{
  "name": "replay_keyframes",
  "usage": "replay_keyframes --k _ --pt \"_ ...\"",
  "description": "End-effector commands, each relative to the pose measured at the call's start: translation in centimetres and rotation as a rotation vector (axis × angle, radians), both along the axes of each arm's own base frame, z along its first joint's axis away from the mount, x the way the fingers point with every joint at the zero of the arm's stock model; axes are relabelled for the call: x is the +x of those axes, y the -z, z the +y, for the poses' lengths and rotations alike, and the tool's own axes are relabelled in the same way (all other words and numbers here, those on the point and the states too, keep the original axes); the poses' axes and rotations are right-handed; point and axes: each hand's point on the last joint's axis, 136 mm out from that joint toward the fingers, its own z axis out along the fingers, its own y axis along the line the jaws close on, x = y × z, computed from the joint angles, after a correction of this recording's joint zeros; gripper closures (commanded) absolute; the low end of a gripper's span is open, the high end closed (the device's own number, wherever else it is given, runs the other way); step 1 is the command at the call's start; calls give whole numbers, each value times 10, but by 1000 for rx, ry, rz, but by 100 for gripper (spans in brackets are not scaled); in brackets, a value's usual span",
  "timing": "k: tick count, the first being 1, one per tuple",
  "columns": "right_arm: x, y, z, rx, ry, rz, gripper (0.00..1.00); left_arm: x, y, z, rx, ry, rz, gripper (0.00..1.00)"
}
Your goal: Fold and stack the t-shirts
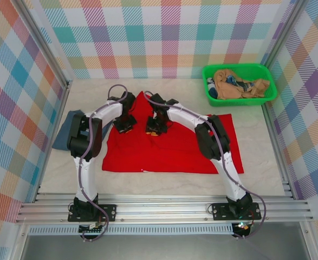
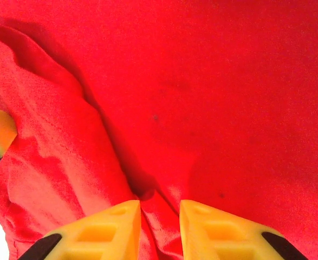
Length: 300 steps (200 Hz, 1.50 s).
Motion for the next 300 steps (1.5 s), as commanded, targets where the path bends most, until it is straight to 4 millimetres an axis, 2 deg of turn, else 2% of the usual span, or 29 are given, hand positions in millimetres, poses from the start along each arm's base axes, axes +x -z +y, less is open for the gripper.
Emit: replay_keyframes --k 1,28,50,67,90,139,162,300 --pt "-6 11 2 -16 -5 56 75 -5 5 3 1 2 43 94" --pt "-9 19 -2 -40 2 73 82 -3 4 3 0 1 39 94" --pt "-6 17 1 -24 4 68 83 -2 4 2 -3 3 39 94" --pt "-4 13 3 -22 6 57 92 -3 5 3 2 2 44 94" --pt "2 1 6 -1 12 22 100 -4 7 4 11 3 51 95" --pt "12 -38 -1 -2 31 -69 100 -7 10 9 37 1 64 95" --pt "13 -45 -9 -15 46 -80 100 -7 11 12 46 -3 68 96" --pt "4 -21 -67 -146 170 -10 100 -8 9 20 86 -2 82 96"
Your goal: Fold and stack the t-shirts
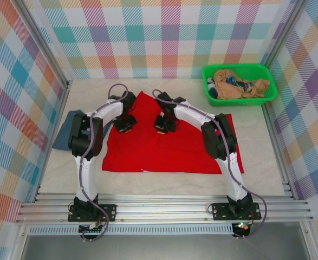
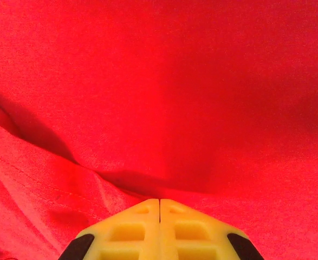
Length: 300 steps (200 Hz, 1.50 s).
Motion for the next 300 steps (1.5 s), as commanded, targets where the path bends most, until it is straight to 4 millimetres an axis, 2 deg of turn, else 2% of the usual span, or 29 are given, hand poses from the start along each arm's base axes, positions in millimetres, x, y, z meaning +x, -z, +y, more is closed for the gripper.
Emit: replay_keyframes --k 1,19,74,116,136,151,164,182,194,205,221,233,252,278,300 --pt "-2 -18 -14 -30 51 -14 100 -8 9 13 54 1 57 96" --pt "0 -21 -19 -28 73 -28 100 -9 10 14 59 3 62 96" --pt "10 -33 -11 23 70 -80 100 -6 3 21 84 -9 41 96" --pt "5 -13 -18 -24 80 0 100 -2 -3 23 93 -17 21 96" --pt "3 -7 -24 -35 96 14 100 4 -17 18 68 -14 -14 96" --pt "6 -15 -29 -23 98 -14 79 8 -36 11 34 -14 -52 93" --pt "13 -34 -38 -15 102 -78 66 14 -59 6 9 -21 -102 82" --pt "22 -59 -73 -30 157 -139 64 26 -93 3 -20 -43 -194 66" --pt "27 -67 -108 -39 222 -169 69 43 -110 3 -50 -64 -260 63" --pt "29 -70 -147 -51 297 -189 72 64 -115 1 -93 -73 -300 63" --pt "29 -67 -201 -43 397 -202 74 97 -105 -11 -198 -65 -332 66" --pt "27 -64 -239 -57 461 -194 80 118 -96 -22 -245 -41 -347 70" --pt "28 -64 -289 -67 543 -212 83 146 -92 -31 -259 -11 -380 72" --pt "35 -59 -333 -79 624 -223 80 182 -95 -33 -312 -26 -473 69" --pt "46 -47 -355 -96 646 -239 80 201 -86 -35 -343 -28 -513 67"
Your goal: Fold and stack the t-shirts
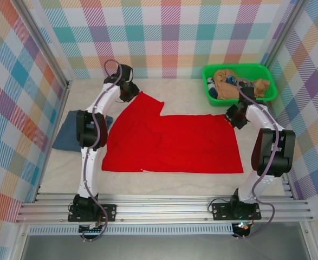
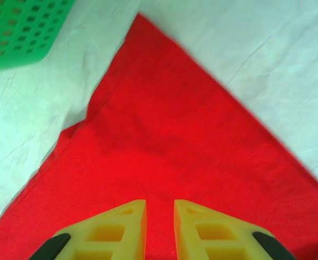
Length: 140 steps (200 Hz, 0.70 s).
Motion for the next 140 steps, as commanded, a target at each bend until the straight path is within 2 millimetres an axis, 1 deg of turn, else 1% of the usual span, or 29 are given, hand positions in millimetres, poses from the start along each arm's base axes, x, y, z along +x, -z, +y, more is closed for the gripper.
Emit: replay_keyframes --k 1,8,21,44,66,77,86,107,124,140 --pt "18 11 -13 -25 -31 -41 79 26 -14 -4 -64 14 -92 67" --pt "24 13 -16 -37 -43 -47 79 29 -9 -6 -71 21 -97 66" --pt "37 16 -17 -59 -82 -67 74 32 -4 -10 -80 32 -98 65" --pt "56 26 -19 -87 -110 -59 65 35 -5 -10 -63 51 -115 63" --pt "68 37 -19 -134 -135 -39 64 37 -6 -11 -62 58 -127 63" --pt "71 42 -22 -170 -135 -19 64 37 -7 -12 -65 55 -127 63" --pt "76 44 -26 -189 -130 -20 64 37 -9 -13 -67 56 -131 63" --pt "79 47 -35 -236 -114 15 64 36 -14 -15 -67 60 -137 62" --pt "86 47 -34 -265 -128 36 63 37 -19 -17 -68 63 -150 62" --pt "78 60 -39 -262 -94 181 61 38 -24 -16 -71 54 -154 62"
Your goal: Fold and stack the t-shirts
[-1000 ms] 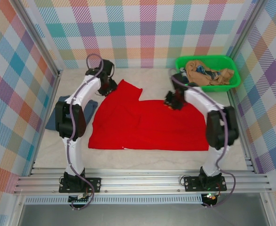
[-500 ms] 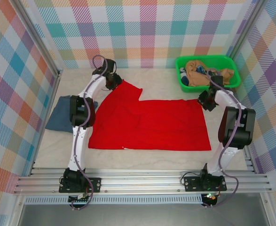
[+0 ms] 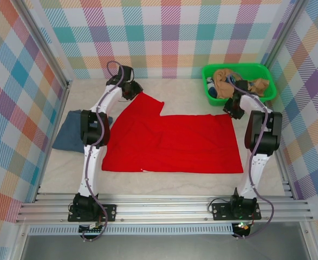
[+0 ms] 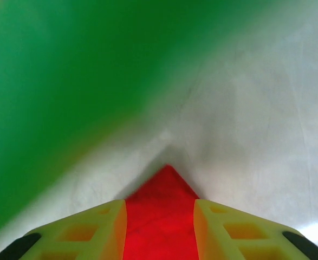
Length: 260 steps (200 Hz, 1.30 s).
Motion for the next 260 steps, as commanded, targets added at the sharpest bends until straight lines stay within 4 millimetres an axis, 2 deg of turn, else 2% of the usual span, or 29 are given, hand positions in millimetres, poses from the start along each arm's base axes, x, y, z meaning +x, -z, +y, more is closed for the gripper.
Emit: replay_keyframes --k 1,19,36,60,101,123,153,173,191,216,234,245,260 --pt "-11 17 -9 -53 35 171 61 7 -30 -3 -14 8 -63 62" --pt "-26 33 -4 -20 83 297 64 9 -38 -4 -26 -1 -75 62" --pt "-36 32 -2 15 147 272 61 10 -48 -5 -43 -4 -91 62" --pt "-34 32 -1 66 186 230 59 10 -57 -7 -54 -2 -103 62" --pt "-44 58 9 128 231 296 58 6 -63 -6 -51 0 -97 62" --pt "-35 58 13 150 216 297 59 5 -70 -5 -53 1 -108 62" --pt "-48 65 20 163 250 419 63 4 -75 -2 -48 -4 -112 62" --pt "-50 56 16 158 291 344 73 4 -77 -1 -49 -6 -114 62" --pt "-39 34 15 166 280 196 71 3 -82 -2 -54 -1 -121 62" --pt "-20 -12 17 171 214 16 61 2 -84 -3 -56 8 -122 62" --pt "-19 -37 16 161 191 -61 58 1 -80 -2 -48 11 -110 62" --pt "-24 -43 16 157 191 -74 57 0 -75 -1 -42 11 -99 61" --pt "-33 -36 18 167 195 -58 58 0 -67 -1 -32 12 -87 61"
